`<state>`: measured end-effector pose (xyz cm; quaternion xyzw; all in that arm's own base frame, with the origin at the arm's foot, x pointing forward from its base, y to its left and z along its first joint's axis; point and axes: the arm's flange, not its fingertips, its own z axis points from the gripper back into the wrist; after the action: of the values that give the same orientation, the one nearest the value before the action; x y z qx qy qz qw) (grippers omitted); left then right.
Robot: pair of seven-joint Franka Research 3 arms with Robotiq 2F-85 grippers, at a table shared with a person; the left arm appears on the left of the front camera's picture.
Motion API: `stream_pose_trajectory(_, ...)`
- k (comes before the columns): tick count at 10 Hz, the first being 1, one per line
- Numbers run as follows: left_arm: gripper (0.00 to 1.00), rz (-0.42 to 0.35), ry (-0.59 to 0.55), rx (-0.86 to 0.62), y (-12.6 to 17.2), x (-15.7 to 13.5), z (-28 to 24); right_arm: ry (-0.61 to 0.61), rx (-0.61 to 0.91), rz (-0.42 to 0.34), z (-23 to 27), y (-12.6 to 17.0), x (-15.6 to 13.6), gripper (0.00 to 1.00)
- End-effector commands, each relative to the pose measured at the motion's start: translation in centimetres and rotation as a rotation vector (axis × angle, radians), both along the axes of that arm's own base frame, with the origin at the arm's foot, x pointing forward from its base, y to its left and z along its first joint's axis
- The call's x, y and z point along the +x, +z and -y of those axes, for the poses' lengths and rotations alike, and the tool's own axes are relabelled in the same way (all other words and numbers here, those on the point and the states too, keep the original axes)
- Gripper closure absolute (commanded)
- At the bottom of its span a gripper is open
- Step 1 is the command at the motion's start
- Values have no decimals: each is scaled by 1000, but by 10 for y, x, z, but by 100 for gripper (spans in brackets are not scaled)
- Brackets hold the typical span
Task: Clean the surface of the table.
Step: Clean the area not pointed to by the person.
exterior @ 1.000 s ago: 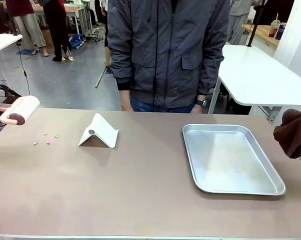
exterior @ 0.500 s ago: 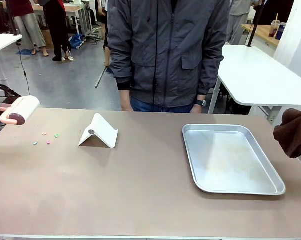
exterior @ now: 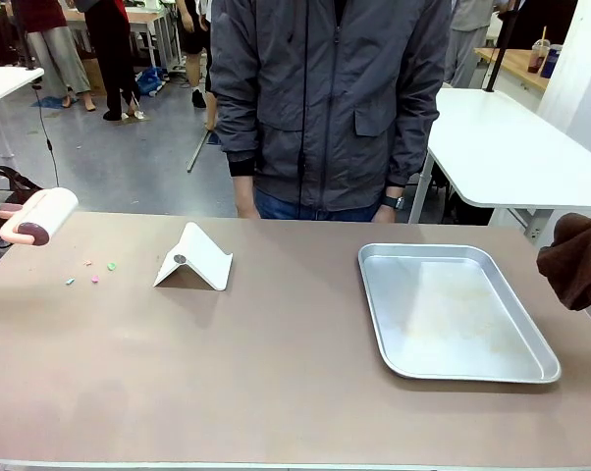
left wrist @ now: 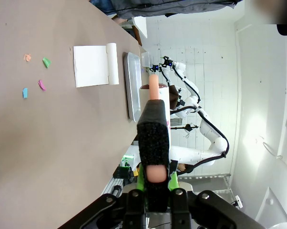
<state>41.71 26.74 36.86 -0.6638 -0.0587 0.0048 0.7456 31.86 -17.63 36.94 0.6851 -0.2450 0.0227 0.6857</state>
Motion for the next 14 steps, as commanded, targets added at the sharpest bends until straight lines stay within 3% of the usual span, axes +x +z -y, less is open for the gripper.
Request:
stream_pose_trajectory(1,84,2,-3,-3,2,-1,0,0,22,15,1,4,3,91)
stream_pose_trajectory(5,81,0,0,0,0,0,0,0,22,15,1,4,3,91)
stream_pose_trajectory(8,81,22,77,209,6,-12,-15,0,22,15,1,4,3,91)
stream_pose_trajectory(10,81,23,206,397,8,-19,-37,0,22,15,1,4,3,91)
stream_pose_trajectory(11,90,27,248,476,8,-21,-38,0,22,15,1,4,3,91)
stream_pose_trajectory(14,90,32,243,556,2,-20,-32,0,22,15,1,4,3,91)
